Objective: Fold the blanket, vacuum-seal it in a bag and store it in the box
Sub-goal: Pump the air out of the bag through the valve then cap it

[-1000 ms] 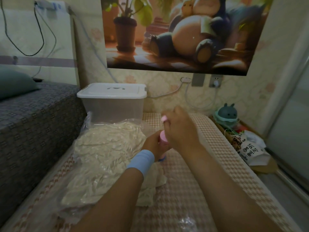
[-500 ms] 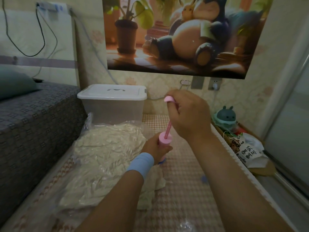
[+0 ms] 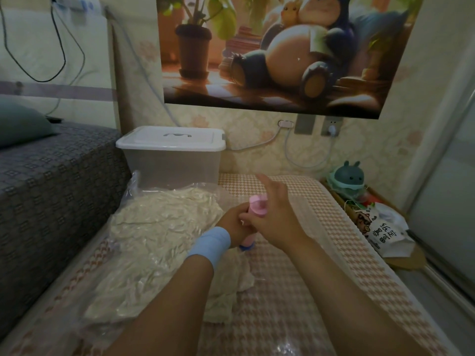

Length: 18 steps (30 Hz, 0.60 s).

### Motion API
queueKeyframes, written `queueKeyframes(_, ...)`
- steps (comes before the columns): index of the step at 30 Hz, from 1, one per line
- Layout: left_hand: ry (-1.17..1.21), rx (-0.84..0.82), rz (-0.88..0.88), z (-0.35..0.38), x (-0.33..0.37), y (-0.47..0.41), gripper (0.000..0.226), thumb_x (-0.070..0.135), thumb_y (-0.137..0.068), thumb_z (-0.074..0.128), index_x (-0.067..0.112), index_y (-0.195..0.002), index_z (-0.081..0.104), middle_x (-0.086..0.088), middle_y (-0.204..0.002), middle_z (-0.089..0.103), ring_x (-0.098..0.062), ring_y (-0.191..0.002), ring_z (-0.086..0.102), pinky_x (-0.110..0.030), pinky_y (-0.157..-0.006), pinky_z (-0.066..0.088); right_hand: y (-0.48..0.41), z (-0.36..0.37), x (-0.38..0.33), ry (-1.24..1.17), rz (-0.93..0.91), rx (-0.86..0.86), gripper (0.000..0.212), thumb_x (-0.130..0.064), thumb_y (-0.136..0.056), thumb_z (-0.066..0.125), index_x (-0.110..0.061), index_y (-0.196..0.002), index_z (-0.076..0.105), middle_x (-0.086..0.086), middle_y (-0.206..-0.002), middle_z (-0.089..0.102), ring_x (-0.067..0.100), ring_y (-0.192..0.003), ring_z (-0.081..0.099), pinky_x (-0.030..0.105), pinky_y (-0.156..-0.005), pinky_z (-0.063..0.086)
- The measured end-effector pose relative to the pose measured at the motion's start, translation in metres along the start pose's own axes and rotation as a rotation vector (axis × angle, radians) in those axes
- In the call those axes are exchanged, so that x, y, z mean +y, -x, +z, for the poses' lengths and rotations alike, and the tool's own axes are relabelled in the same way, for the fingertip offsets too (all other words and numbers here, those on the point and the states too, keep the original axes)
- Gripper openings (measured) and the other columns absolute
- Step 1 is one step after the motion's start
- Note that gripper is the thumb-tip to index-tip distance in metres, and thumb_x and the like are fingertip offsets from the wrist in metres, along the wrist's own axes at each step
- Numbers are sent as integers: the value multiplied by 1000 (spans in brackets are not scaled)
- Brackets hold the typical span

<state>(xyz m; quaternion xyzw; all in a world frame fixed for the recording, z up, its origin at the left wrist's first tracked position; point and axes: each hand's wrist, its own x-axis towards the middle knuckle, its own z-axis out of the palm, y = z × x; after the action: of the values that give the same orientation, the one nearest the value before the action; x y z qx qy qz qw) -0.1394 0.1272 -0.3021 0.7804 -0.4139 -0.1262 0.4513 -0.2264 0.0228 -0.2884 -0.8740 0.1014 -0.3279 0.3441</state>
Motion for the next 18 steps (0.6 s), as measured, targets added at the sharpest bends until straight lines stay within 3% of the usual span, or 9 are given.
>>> queueKeyframes(2, -7, 19, 9, 0, 0, -2, 30, 11, -83, 64, 18, -112, 66, 1, -101, 68, -16, -95, 63, -32, -88, 52, 4, 5, 3, -139, 93, 61, 92, -19, -66, 90, -28, -138, 34, -2, -130, 42, 11, -113, 49, 10, -84, 43)
queueKeyframes(4, 12, 29, 17, 2, -2, -6, 32, 7, -81, 67, 17, -111, 68, 3, -97, 67, -12, -92, 61, -24, -81, 49, 7, 9, 4, -223, 173, 123, 83, -15, -65, 90, -25, -125, 34, -3, -113, 55, 14, -101, 60, 9, -71, 48)
queueKeyframes(6, 17, 60, 4, 1, -3, -7, 35, 7, -77, 72, 16, -110, 68, 4, -95, 68, -12, -90, 61, -22, -79, 47, 6, 11, 6, -237, 218, 153, 75, -15, -63, 91, -22, -119, 42, -9, -100, 59, 5, -90, 62, 8, -62, 48)
queueKeyframes(10, 32, 255, -87, 3, -10, -8, 35, 16, -63, 82, 18, -93, 65, 4, -85, 66, -15, -79, 61, -28, -75, 51, 0, 15, 13, -271, 192, 121, 50, -14, -65, 90, -22, -107, 64, -10, -99, 70, 3, -91, 66, 12, -70, 48)
queueKeyframes(13, 36, 252, -62, 7, -9, -10, 34, 22, -64, 77, 19, -85, 51, 6, -79, 58, -13, -73, 55, -30, -70, 48, -2, 18, 14, -233, 121, 79, 42, -14, -71, 85, -22, -109, 67, -12, -101, 65, 5, -98, 63, 21, -82, 50)
queueKeyframes(15, 75, 142, -3, 7, -8, -11, 40, 15, -67, 76, 22, -96, 50, 10, -89, 57, -10, -83, 57, -27, -77, 48, -3, 20, 15, -206, 125, 97, 49, -17, -66, 89, -23, -109, 67, -9, -103, 60, 8, -99, 62, 23, -84, 50)
queueKeyframes(18, 126, 4, 1, 6, -14, -13, 62, -1, -74, 69, 21, -129, 51, 4, -116, 61, -15, -108, 59, -33, -94, 50, -5, 15, 17, -295, 187, 149, 51, -17, -67, 90, -29, -110, 65, -13, -102, 66, -6, -91, 62, 10, -74, 48)
